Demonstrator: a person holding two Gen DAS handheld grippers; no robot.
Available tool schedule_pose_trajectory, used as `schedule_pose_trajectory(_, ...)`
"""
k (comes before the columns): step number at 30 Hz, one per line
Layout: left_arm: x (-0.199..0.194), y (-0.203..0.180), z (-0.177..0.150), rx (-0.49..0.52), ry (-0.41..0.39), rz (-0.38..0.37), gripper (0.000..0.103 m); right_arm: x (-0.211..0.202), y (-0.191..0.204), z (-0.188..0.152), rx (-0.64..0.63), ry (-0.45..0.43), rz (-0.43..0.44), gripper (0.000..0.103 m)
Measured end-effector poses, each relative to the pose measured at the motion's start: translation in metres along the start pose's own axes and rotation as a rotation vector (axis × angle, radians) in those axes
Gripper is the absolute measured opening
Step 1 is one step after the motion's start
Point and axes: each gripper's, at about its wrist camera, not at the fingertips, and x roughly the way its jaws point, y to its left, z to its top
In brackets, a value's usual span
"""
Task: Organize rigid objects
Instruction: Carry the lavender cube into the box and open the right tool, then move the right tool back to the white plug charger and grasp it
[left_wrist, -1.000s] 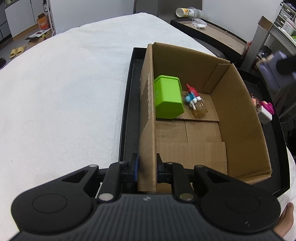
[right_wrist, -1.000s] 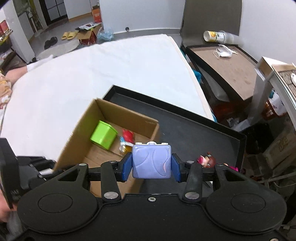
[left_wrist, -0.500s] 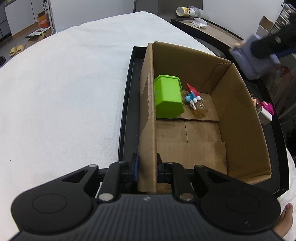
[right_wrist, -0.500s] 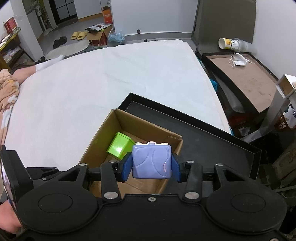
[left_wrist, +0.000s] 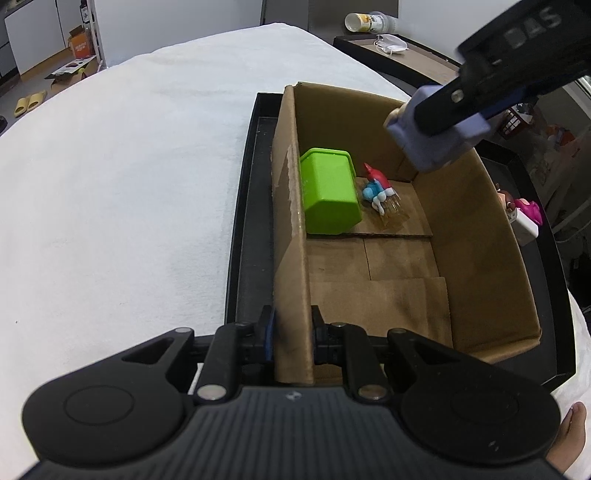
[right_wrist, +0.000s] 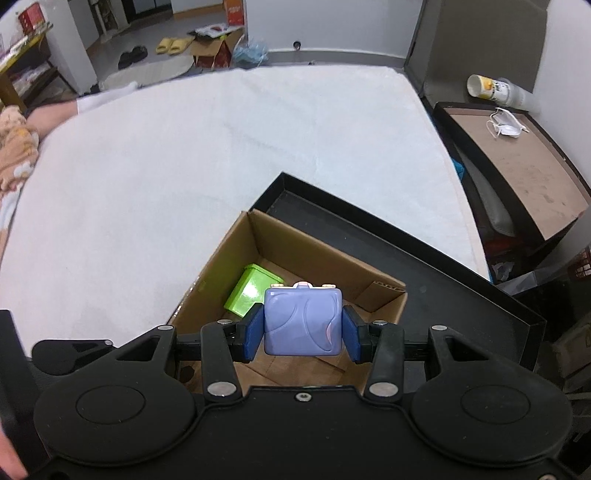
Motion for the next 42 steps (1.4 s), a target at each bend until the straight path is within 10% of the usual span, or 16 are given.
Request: schedule_pose_trajectory(42, 0.005, 0.005, 0.003, -0.024, 0.011, -0.002, 0.017, -0.012, -0.088, -0.042, 0.137, 0.018, -0.093, 0.051)
